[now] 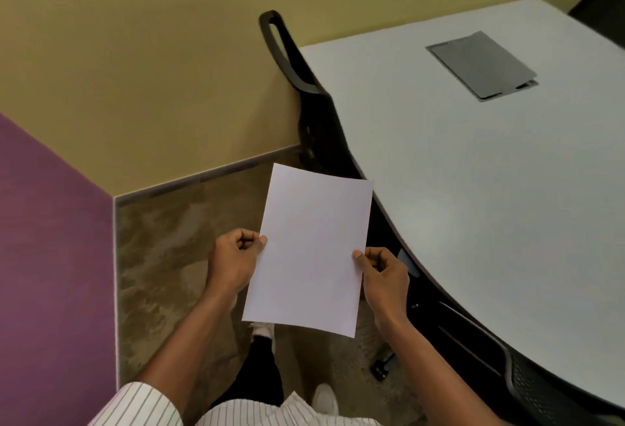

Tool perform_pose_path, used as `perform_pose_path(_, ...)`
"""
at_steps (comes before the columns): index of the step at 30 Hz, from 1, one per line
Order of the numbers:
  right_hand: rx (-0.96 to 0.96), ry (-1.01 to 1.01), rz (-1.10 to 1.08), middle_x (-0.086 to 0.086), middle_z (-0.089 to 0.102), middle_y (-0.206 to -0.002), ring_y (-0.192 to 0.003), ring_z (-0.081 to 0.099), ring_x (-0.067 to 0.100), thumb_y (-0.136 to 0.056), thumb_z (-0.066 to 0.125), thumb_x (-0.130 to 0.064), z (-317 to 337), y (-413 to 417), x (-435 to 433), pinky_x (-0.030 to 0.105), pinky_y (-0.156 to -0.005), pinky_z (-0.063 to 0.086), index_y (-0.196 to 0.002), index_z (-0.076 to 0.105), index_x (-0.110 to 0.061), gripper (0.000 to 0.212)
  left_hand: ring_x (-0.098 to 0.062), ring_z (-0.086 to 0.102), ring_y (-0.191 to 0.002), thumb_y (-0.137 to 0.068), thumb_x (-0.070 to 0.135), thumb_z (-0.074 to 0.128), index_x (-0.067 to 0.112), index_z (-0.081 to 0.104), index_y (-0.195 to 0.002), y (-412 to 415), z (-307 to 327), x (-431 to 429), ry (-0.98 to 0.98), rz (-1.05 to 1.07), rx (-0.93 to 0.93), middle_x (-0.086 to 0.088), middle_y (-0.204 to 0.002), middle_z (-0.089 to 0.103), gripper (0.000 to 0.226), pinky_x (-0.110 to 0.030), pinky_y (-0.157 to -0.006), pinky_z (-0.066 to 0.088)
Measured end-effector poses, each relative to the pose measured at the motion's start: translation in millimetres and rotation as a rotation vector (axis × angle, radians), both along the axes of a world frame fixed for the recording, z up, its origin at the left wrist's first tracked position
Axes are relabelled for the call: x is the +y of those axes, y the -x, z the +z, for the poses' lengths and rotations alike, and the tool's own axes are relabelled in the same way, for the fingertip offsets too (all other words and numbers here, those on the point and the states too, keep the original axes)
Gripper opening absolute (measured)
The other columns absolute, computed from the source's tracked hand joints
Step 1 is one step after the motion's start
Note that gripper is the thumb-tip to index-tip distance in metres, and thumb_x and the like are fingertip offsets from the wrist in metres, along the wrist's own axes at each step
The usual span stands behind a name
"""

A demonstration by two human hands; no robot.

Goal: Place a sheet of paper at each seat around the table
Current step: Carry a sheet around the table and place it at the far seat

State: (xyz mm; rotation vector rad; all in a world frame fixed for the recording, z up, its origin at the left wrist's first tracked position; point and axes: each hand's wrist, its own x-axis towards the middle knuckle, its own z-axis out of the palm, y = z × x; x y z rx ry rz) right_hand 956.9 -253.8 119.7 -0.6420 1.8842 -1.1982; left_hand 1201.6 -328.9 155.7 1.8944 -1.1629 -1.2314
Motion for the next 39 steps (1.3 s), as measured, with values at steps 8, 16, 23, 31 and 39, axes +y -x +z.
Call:
perform_pose_path(8,-0.044,0.001,-0.336,0.0,0.081,-0.094,-0.09,0.076,0.021,-0.098,0.077,-0.028,17,27,-83,0.034,-0.078,0.061,-0.095,0.079,-0.017,0.012,-0.023,0.075,-0.096,-0.102,0.024,0.073,0.014,0.075,-0.095,53,12,-149,-0.014,-0.354,0.084,-0.002,-0.1,0.077,0.012,-0.03,-0.072,0.057)
perform_pose_path(16,-0.025,0.099,-0.56,0.002,0.082,-0.096,-0.089,0.074,0.022,-0.094,0.082,-0.025,55,55,-162,0.041,-0.084,0.063,-0.092,0.08,-0.018,0.007,-0.023,0.079,-0.095,-0.101,0.028,0.075,0.019,0.077,-0.098,106,71,-276,0.06,-0.65,0.103,-0.003,-0.099,0.08,0.01,-0.04,-0.084,0.067)
perform_pose_path(23,-0.006,0.213,-0.695,-0.008,0.077,-0.079,-0.081,0.068,0.019,-0.092,0.083,-0.02,82,113,-219,0.04,-0.077,0.057,-0.089,0.079,-0.019,0.006,-0.028,0.08,-0.093,-0.099,0.027,0.078,0.015,0.077,-0.094,177,107,-348,0.105,-0.761,0.112,-0.008,-0.096,0.081,0.013,-0.048,-0.086,0.068)
perform_pose_path(31,-0.061,0.238,-0.645,-0.008,0.077,-0.077,-0.078,0.069,0.019,-0.094,0.081,-0.016,66,189,-313,0.041,-0.077,0.062,-0.09,0.077,-0.014,0.006,-0.028,0.078,-0.094,-0.096,0.024,0.08,0.01,0.078,-0.092,275,97,-464,0.171,-0.811,-0.032,-0.005,-0.097,0.08,0.014,-0.047,-0.092,0.066)
perform_pose_path(39,-0.111,0.121,-0.54,-0.004,0.073,-0.068,-0.062,0.067,0.01,-0.093,0.083,-0.018,23,252,-412,0.032,-0.069,0.061,-0.092,0.077,-0.011,0.009,-0.016,0.064,-0.074,-0.096,0.02,0.081,0.005,0.077,-0.095,358,64,-578,0.163,-0.847,-0.199,0.0,-0.085,0.072,0.016,-0.031,-0.073,0.054)
